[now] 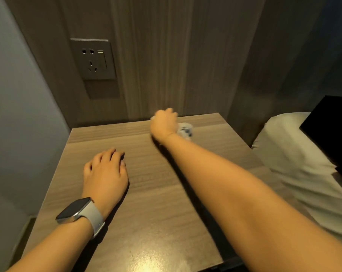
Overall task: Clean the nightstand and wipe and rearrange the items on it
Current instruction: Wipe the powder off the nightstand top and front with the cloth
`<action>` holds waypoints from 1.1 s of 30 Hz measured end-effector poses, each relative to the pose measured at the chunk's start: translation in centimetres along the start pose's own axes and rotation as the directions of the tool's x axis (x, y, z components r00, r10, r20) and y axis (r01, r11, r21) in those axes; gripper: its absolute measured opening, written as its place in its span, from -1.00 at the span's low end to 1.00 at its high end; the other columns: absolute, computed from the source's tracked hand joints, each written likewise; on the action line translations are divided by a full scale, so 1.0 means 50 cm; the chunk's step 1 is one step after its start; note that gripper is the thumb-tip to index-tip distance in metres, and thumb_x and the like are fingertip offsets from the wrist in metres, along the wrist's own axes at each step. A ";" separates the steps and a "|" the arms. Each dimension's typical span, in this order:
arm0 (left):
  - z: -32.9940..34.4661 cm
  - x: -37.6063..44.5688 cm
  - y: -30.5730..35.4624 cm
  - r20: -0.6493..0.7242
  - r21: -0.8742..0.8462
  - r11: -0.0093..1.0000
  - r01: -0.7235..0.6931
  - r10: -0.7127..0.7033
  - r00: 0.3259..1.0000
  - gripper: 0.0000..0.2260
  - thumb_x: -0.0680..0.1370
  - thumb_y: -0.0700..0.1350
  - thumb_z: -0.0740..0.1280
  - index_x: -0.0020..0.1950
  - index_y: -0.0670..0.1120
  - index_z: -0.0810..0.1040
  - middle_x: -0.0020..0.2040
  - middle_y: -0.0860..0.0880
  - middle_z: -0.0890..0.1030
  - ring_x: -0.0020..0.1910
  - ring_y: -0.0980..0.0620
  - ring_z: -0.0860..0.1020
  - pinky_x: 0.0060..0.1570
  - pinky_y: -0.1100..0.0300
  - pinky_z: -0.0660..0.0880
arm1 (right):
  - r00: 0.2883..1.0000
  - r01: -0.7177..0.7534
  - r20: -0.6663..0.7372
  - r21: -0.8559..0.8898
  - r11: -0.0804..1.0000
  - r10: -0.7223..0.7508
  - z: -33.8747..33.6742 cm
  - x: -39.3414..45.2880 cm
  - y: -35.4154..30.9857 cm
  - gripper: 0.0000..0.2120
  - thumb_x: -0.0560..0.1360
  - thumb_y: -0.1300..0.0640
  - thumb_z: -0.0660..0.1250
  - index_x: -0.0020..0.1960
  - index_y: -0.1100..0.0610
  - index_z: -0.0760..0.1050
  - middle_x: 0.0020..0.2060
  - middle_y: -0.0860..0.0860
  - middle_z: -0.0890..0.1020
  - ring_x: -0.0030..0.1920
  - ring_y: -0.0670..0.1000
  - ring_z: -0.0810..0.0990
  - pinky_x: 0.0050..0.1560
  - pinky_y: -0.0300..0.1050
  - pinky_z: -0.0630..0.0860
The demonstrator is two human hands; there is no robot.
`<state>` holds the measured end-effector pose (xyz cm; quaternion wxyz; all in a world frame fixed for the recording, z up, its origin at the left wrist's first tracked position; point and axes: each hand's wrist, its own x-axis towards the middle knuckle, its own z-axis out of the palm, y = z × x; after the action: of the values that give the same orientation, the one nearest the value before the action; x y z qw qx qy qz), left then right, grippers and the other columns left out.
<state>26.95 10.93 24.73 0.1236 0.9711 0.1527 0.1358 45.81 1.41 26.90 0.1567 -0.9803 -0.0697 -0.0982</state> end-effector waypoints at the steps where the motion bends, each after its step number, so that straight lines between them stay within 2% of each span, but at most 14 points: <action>1: -0.002 0.000 0.000 0.003 -0.008 1.000 0.001 -0.001 1.000 -0.65 0.63 -0.05 0.07 0.41 0.02 0.39 0.44 0.02 0.35 0.43 -0.01 0.23 0.36 0.00 0.14 | 0.996 0.082 0.040 0.079 0.994 -0.085 0.006 -0.023 -0.042 -0.71 0.57 0.18 0.17 0.23 0.20 0.50 0.22 0.18 0.44 0.21 0.20 0.41 0.14 0.03 0.45; 3: -0.006 0.000 0.000 0.020 -0.027 1.000 0.005 -0.004 1.000 -0.65 0.63 -0.05 0.07 0.41 0.02 0.38 0.45 0.03 0.34 0.44 0.00 0.23 0.38 0.00 0.12 | 0.959 0.199 0.148 0.263 0.944 -0.243 -0.002 -0.055 -0.079 -0.73 0.52 0.16 0.22 0.17 0.19 0.55 0.14 0.17 0.52 0.16 0.18 0.47 0.11 0.07 0.50; 4: -0.007 -0.001 0.000 0.026 -0.031 1.000 0.004 -0.003 1.000 -0.65 0.63 -0.05 0.07 0.42 0.02 0.37 0.45 0.03 0.34 0.44 0.00 0.22 0.39 0.00 0.12 | 0.947 0.183 0.178 0.391 0.902 -0.269 -0.018 -0.054 -0.069 -0.74 0.50 0.17 0.24 0.13 0.17 0.60 0.06 0.16 0.59 0.09 0.17 0.54 0.08 0.06 0.54; 6: -0.007 -0.001 -0.001 0.022 -0.034 0.999 0.006 -0.005 1.000 -0.65 0.63 -0.05 0.08 0.41 0.02 0.38 0.45 0.03 0.34 0.44 0.00 0.23 0.38 0.00 0.12 | 0.974 0.069 0.147 0.526 0.847 -0.170 -0.059 -0.032 0.000 -0.79 0.46 0.14 0.29 0.00 0.11 0.66 -0.13 0.12 0.68 -0.05 0.12 0.61 -0.06 -0.04 0.57; 8: -0.004 0.000 -0.001 0.014 -0.034 0.999 0.012 -0.012 1.000 -0.66 0.63 -0.06 0.09 0.40 0.03 0.38 0.45 0.03 0.34 0.43 -0.01 0.23 0.37 0.01 0.13 | 1.000 0.000 0.021 0.382 0.924 -0.009 -0.096 0.010 0.115 -0.78 0.45 0.05 0.33 -0.04 0.13 0.67 -0.17 0.14 0.68 -0.09 0.14 0.62 -0.13 -0.06 0.54; 11: -0.001 -0.001 0.000 0.006 -0.032 0.999 0.005 -0.005 1.000 -0.65 0.63 -0.06 0.08 0.41 0.02 0.36 0.45 0.02 0.34 0.43 -0.02 0.24 0.38 0.00 0.13 | 0.975 -0.210 -0.051 0.116 0.971 0.217 -0.121 0.062 0.286 -0.76 0.48 0.08 0.28 0.03 0.19 0.60 -0.01 0.20 0.63 0.02 0.24 0.58 -0.01 0.02 0.53; 14: -0.003 0.000 0.003 0.006 -0.048 0.999 0.008 -0.007 1.000 -0.65 0.63 -0.06 0.08 0.42 0.01 0.35 0.45 0.01 0.33 0.43 -0.03 0.22 0.39 0.02 0.12 | 0.942 -0.330 -0.041 0.085 0.940 0.334 -0.107 0.079 0.314 -0.73 0.53 0.10 0.24 0.12 0.24 0.53 0.12 0.22 0.55 0.11 0.25 0.53 0.07 0.07 0.50; 17: -0.003 -0.001 0.002 0.002 -0.064 0.998 0.023 -0.023 1.000 -0.65 0.63 -0.07 0.09 0.42 -0.01 0.36 0.45 0.00 0.33 0.43 -0.03 0.23 0.39 0.03 0.12 | 0.969 -0.239 -0.068 0.015 0.971 0.240 -0.072 0.057 0.198 -0.69 0.55 0.13 0.22 0.22 0.26 0.48 0.23 0.24 0.45 0.21 0.27 0.44 0.16 0.06 0.44; 21: -0.013 -0.004 0.000 -0.012 -0.118 0.992 0.034 -0.035 0.999 -0.66 0.61 -0.08 0.13 0.38 -0.07 0.41 0.36 -0.04 0.42 0.36 -0.06 0.30 0.36 0.02 0.20 | 0.995 0.089 0.040 0.069 0.994 -0.091 -0.013 -0.022 -0.028 -0.70 0.55 0.12 0.21 0.21 0.23 0.50 0.20 0.20 0.47 0.18 0.24 0.46 0.14 0.02 0.44; 24: -0.034 -0.016 -0.003 -0.036 -0.240 0.967 0.086 -0.097 0.995 -0.70 0.59 -0.12 0.17 0.30 -0.07 0.49 0.27 -0.04 0.43 0.29 -0.04 0.35 0.29 0.01 0.35 | 0.907 0.342 0.190 0.191 0.920 -0.376 -0.009 -0.065 -0.157 -0.73 0.53 0.10 0.25 0.16 0.20 0.56 0.07 0.14 0.57 0.08 0.16 0.55 0.01 -0.03 0.46; 26: -0.054 -0.026 -0.031 -0.041 -0.308 0.944 0.120 -0.140 0.989 -0.73 0.58 -0.13 0.19 0.25 -0.04 0.52 0.25 -0.02 0.41 0.29 -0.03 0.35 0.28 0.01 0.36 | 0.816 0.332 0.349 0.367 0.869 -0.460 -0.029 -0.068 -0.191 -0.77 0.51 0.12 0.29 0.09 0.17 0.63 -0.13 0.07 0.63 -0.02 0.08 0.60 -0.09 -0.09 0.47; 28: -0.077 -0.037 -0.091 -0.032 -0.289 0.945 0.150 -0.166 0.986 -0.74 0.57 -0.12 0.20 0.23 0.02 0.53 0.23 0.00 0.44 0.28 -0.05 0.38 0.28 -0.04 0.36 | 0.865 0.244 0.306 0.435 0.867 -0.397 -0.039 -0.051 -0.179 -0.80 0.48 0.14 0.30 0.02 0.16 0.64 -0.18 0.07 0.63 -0.05 0.11 0.60 -0.12 -0.10 0.47; 30: -0.088 -0.047 -0.167 -0.022 -0.373 0.896 0.241 -0.268 0.963 -0.72 0.56 -0.13 0.22 0.25 0.03 0.51 0.25 -0.03 0.46 0.28 -0.10 0.42 0.28 -0.12 0.38 | 0.963 0.195 0.129 0.277 0.941 -0.237 -0.026 -0.032 -0.145 -0.79 0.48 0.15 0.27 0.03 0.21 0.59 -0.06 0.15 0.62 0.00 0.19 0.58 -0.10 -0.07 0.43; 33: -0.081 -0.080 -0.233 0.074 -0.549 0.733 0.402 -0.437 0.897 -0.73 0.59 -0.09 0.21 0.29 -0.05 0.48 0.30 -0.09 0.47 0.26 -0.06 0.45 0.26 0.01 0.37 | 0.985 0.169 0.032 0.024 0.985 -0.170 0.009 -0.044 -0.142 -0.76 0.52 0.14 0.23 0.10 0.24 0.53 0.12 0.21 0.53 0.11 0.25 0.51 -0.01 0.00 0.44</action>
<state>18.98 21.16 24.34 0.4203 0.8294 0.3257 0.1714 42.55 8.01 28.08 0.1569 -0.9706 -0.1566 -0.0936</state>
